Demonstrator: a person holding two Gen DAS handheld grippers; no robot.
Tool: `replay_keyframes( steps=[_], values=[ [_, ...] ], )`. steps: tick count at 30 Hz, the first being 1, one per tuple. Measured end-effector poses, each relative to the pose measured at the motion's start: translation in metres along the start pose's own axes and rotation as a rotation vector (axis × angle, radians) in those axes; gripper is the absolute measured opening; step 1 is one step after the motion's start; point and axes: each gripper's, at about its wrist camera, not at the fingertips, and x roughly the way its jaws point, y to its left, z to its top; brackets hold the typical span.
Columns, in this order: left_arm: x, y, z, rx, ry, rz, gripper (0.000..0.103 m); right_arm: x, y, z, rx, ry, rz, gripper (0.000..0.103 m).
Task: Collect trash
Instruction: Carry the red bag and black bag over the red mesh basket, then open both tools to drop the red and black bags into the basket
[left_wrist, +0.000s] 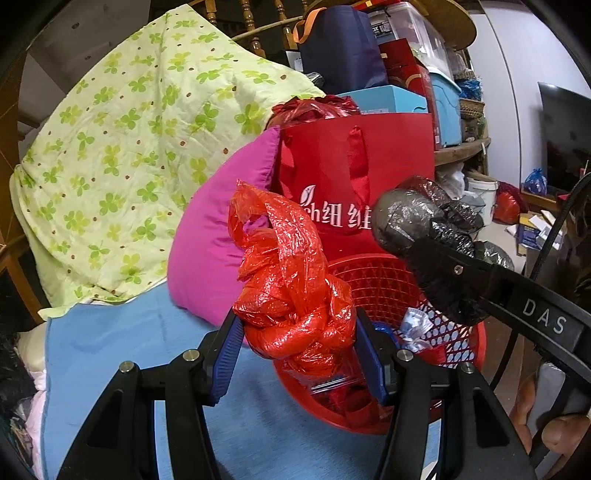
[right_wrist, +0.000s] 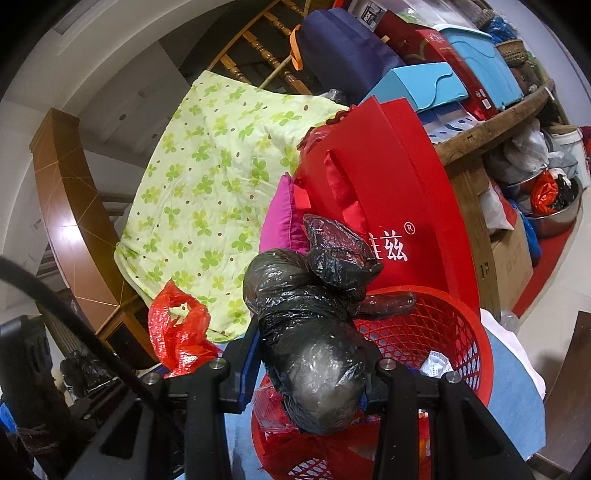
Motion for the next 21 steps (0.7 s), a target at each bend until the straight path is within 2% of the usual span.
replay_keyframes(
  steps=[7, 21],
  values=[
    [0.016, -0.001, 0.0, -0.041, 0.025, -0.102, 0.061, 0.0, -0.004, 0.0, 0.024, 0.005, -0.01, 0.045],
    [0.042, -0.01, -0.002, -0.051, 0.051, -0.158, 0.062, 0.002, -0.017, 0.002, 0.063, 0.009, -0.043, 0.045]
  ],
)
